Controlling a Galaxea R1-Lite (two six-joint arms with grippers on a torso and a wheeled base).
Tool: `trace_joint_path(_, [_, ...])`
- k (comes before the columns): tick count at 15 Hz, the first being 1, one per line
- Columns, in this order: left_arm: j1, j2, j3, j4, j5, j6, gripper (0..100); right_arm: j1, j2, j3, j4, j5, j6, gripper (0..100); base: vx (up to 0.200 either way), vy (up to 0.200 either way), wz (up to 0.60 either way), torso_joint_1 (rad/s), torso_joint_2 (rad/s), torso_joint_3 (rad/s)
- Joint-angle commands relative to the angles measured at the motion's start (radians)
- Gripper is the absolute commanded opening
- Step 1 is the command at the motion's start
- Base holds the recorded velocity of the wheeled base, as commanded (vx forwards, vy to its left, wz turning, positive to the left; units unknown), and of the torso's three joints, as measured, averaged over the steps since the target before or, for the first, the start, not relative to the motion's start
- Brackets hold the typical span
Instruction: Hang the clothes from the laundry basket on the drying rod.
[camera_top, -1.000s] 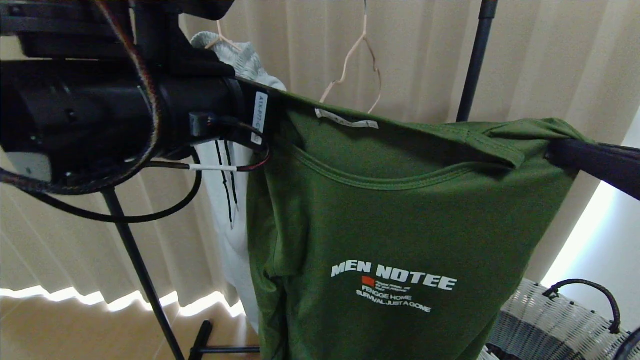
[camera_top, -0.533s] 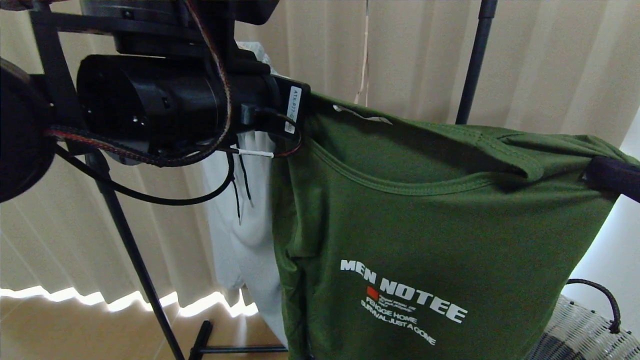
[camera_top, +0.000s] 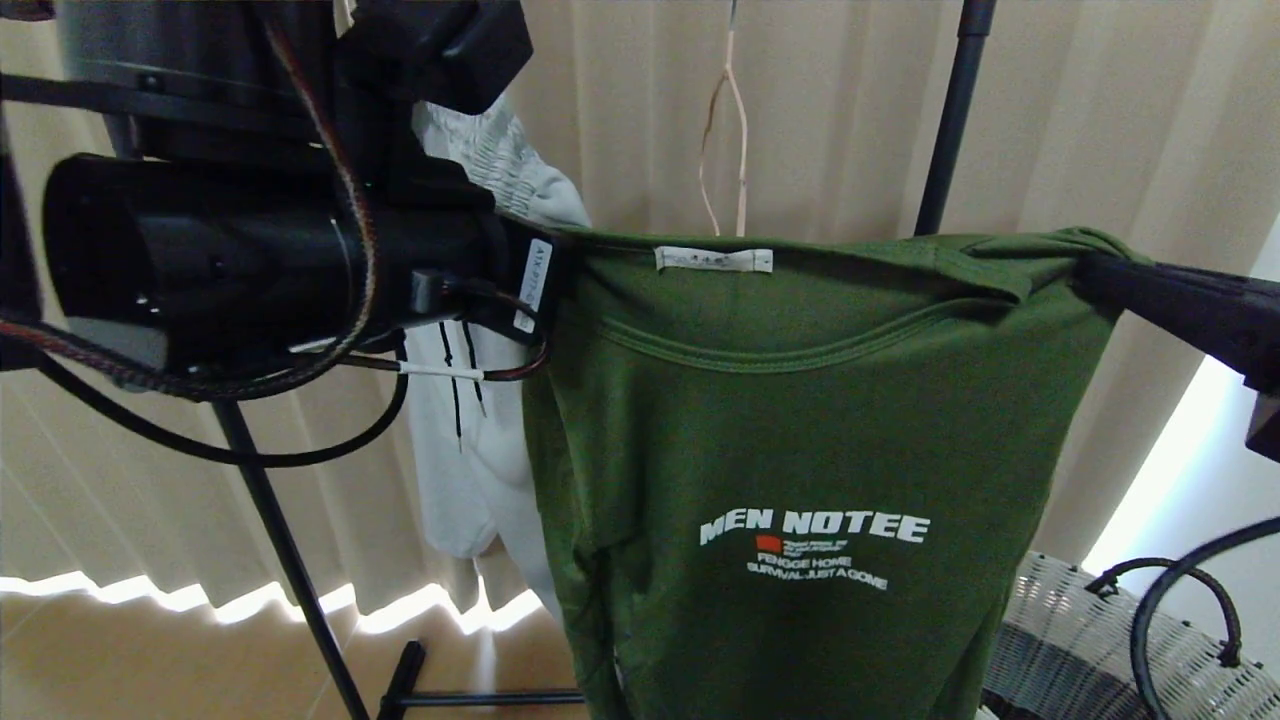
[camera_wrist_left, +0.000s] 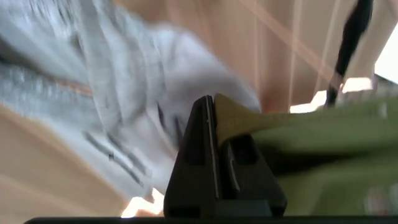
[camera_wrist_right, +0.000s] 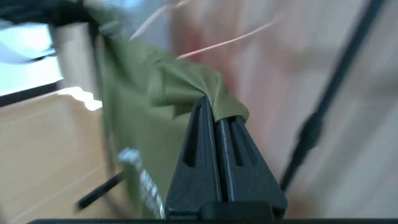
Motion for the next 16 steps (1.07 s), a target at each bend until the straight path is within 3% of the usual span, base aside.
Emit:
trace_joint_path(1, [-0.005, -0.079, 0.030, 0.029, -0.032, 0.001, 0, -0.033, 0.106, -0.006, -0.059, 0.002, 0.003, 0, 0.000, 0.000, 0.00, 0.000, 0.00, 0.000])
trace_joint_path(7, [-0.028, -0.223, 0.121, 0.097, -0.238, 0.007, 0, -0.033, 0.286, -0.108, -0.234, 0.005, 0.038, 0, 0.000, 0.000, 0.00, 0.000, 0.00, 0.000])
trace_joint_path(13, [-0.067, -0.241, 0.138, 0.095, -0.250, 0.017, 0, -0.033, 0.317, -0.137, -0.245, 0.007, 0.040, 0, 0.000, 0.000, 0.00, 0.000, 0.00, 0.000])
trace_joint_path(16, [-0.055, -0.232, 0.127, 0.087, -0.242, 0.042, 0, -0.048, 0.257, -0.128, -0.222, 0.002, 0.038, 0, 0.000, 0.000, 0.00, 0.000, 0.00, 0.000])
